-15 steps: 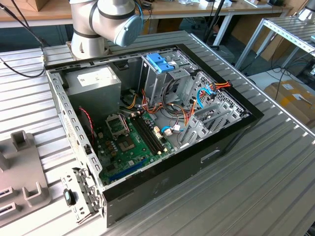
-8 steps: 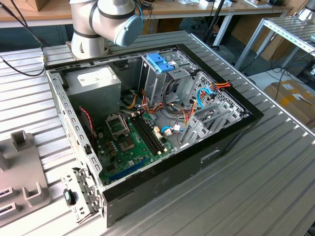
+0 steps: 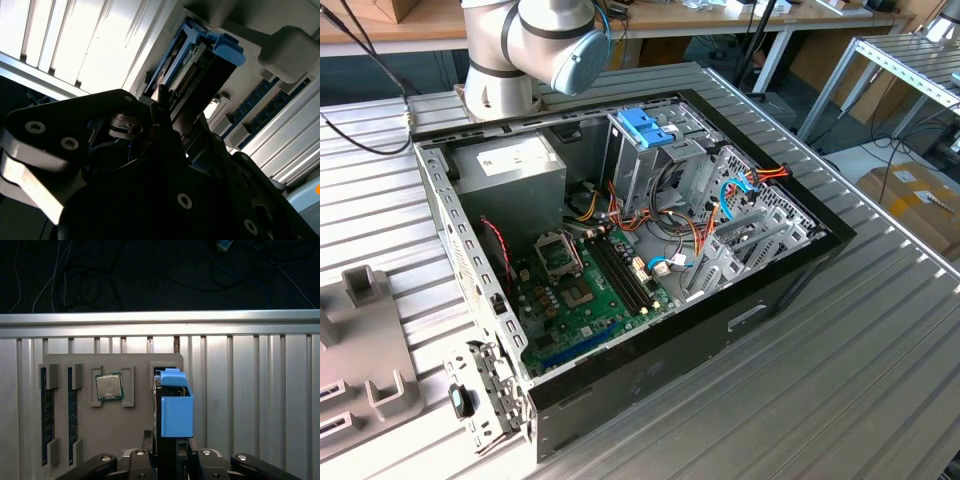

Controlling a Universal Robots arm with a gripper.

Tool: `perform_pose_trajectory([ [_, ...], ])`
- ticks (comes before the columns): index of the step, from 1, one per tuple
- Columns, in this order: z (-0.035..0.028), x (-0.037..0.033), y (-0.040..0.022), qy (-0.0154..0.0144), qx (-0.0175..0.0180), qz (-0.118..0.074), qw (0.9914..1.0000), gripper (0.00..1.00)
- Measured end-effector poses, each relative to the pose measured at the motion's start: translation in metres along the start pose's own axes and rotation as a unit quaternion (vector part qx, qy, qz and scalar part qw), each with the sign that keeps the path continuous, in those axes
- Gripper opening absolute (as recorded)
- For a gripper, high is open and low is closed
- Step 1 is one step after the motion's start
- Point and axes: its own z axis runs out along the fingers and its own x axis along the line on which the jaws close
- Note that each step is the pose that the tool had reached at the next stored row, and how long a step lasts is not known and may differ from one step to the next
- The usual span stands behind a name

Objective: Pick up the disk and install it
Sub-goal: 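Pick up the disk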

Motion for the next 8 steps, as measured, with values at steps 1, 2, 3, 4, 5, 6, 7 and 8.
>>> perform_pose_trajectory([
  [1,0.0000,0.0000,0.0000,0.0000,0.0000,0.000,1.00000,0.35],
  [2,-0.0001,0.0000,0.0000,0.0000,0.0000,0.000,1.00000,0.35],
  [3,-0.0004,0.0000,0.0000,0.0000,-0.0001,0.000,1.00000,0.35],
  [4,-0.0011,0.0000,0.0000,0.0001,-0.0002,0.000,1.00000,0.35],
  [5,-0.0019,0.0000,0.0000,0.0001,-0.0002,0.000,1.00000,0.35],
  [6,-0.0029,0.0001,0.0000,0.0000,0.0000,0.000,1.00000,0.35],
  [7,-0.0038,0.0001,0.0000,0.0000,-0.0001,0.000,1.00000,0.35],
  [8,-0.0053,0.0002,0.0000,0.0000,-0.0001,0.000,1.00000,0.35],
])
